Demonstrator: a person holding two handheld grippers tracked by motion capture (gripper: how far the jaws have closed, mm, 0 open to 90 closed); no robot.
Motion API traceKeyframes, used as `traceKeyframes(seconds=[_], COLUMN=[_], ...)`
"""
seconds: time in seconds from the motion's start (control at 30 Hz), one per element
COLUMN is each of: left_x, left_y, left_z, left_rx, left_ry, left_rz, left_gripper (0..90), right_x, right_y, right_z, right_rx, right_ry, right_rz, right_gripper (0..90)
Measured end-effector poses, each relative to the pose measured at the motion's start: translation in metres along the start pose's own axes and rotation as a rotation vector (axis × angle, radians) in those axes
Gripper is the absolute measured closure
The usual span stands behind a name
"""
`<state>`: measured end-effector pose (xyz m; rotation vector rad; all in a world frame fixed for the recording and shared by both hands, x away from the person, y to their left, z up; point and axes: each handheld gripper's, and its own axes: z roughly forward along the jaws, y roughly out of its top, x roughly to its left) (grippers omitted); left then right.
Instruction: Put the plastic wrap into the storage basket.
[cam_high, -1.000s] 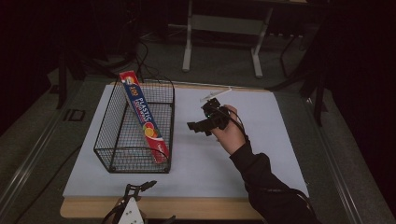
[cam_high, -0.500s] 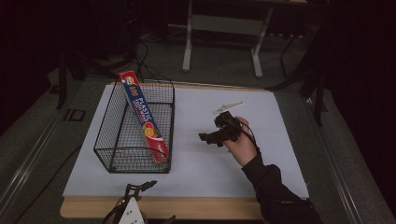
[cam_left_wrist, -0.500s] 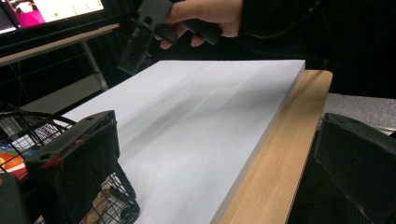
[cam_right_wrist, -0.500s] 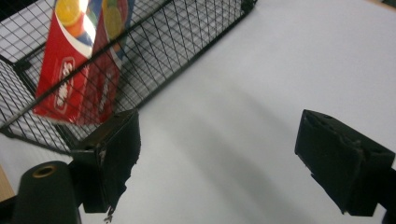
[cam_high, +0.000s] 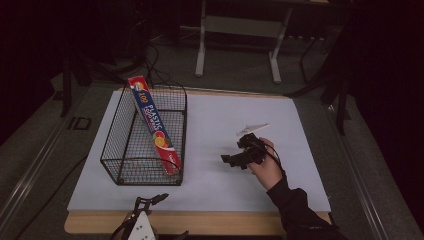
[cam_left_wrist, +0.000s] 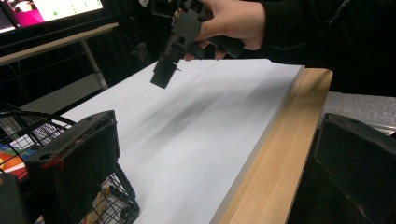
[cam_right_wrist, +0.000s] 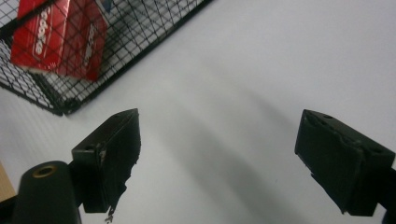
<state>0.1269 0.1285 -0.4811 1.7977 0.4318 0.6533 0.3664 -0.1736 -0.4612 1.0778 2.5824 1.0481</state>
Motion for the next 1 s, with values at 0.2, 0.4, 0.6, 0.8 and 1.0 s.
traceKeyframes(seconds=[0.2,0.4,0.6,0.8,1.0], left_x=[0.0,-0.001,-0.001,-0.001,-0.003], left_y=[0.0,0.0,0.0,0.001,0.001], left_z=[0.0,0.0,0.0,-0.002,-0.002], left_rx=[0.004,0.002,0.015,0.009,0.01], left_ry=[-0.001,-0.001,-0.014,-0.022,-0.024], left_rz=[0.002,0.003,0.011,0.009,0.013], left_gripper=[0.4,0.4,0.4,0.4,0.4], right_x=[-0.002,-0.004,-0.004,-0.007,-0.011], right_y=[-0.013,-0.025,-0.036,-0.036,-0.036], right_z=[0.0,0.004,0.012,0.011,0.008], right_rx=[-0.001,0.01,0.025,0.012,0.001], right_ry=[0.016,0.006,-0.057,-0.053,-0.053], right_rz=[0.01,0.013,-0.039,-0.025,-0.02], right_gripper=[14.3,14.3,14.4,14.4,14.4])
